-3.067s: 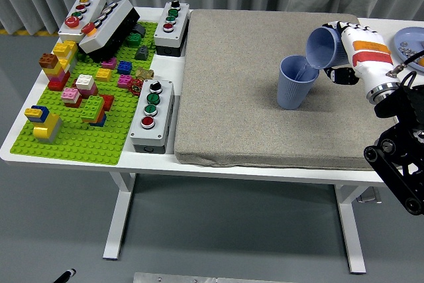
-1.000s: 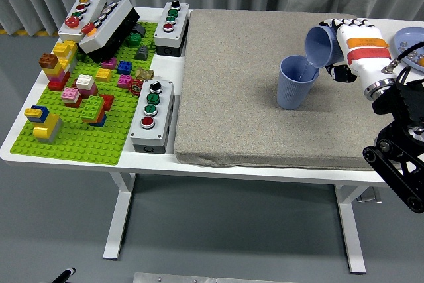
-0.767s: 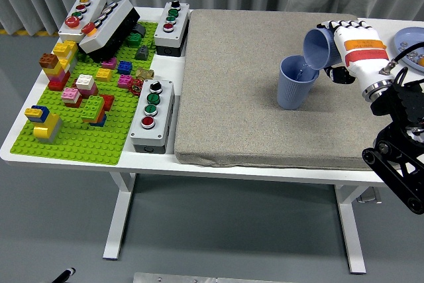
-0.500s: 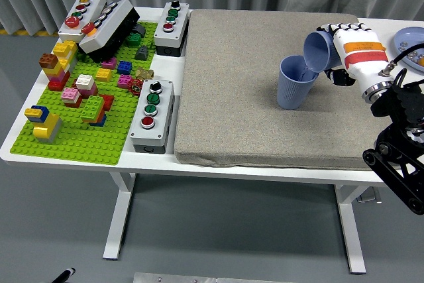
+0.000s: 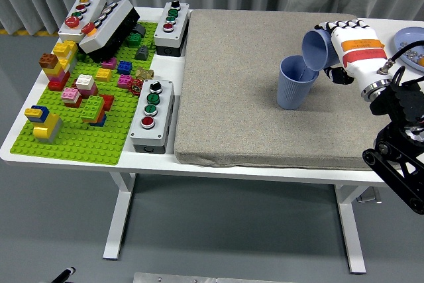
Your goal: Pick cup pour cup place
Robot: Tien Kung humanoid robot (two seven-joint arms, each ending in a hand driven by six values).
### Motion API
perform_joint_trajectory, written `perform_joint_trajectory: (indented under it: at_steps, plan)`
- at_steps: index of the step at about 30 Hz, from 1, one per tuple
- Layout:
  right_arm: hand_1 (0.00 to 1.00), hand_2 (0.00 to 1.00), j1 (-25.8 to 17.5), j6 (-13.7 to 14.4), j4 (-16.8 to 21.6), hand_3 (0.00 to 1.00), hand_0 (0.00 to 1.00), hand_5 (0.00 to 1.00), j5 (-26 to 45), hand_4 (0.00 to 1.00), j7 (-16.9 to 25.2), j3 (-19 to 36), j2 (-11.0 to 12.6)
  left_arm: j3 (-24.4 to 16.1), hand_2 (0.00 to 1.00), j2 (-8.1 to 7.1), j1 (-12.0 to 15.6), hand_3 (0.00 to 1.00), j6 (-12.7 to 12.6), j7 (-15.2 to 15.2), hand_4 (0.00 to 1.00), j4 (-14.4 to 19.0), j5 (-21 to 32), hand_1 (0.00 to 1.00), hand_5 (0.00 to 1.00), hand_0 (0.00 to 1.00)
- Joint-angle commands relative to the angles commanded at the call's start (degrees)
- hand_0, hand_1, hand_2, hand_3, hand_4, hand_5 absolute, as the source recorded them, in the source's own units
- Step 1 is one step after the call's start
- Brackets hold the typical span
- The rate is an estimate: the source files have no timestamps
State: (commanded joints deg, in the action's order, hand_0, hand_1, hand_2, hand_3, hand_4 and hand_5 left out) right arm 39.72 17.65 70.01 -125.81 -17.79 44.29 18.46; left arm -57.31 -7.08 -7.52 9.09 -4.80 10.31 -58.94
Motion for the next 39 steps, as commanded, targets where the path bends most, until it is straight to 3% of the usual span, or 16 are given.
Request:
perform_joint_trajectory:
  at_steps: [20,39]
  plan:
    - [0.771,0.679,1.0,-0.6,0.5,0.725,0.877,0.044,-0.9,0.727,-0.7,-0.5,1.0,0.0,0.864,-0.02,0.0,0.779,0.0,0.0,0.62,0.0,0.0,0.812,0.998,0.835]
    - [0.773,0.683,0.4,-0.4,0.6,0.724,0.882,0.038,0.6,0.725,-1.1,0.1,-0.1,0.2,0.863,-0.01,0.2,0.779,0.0,-0.1,0.62,0.0,0.2,0.812,0.998,0.835]
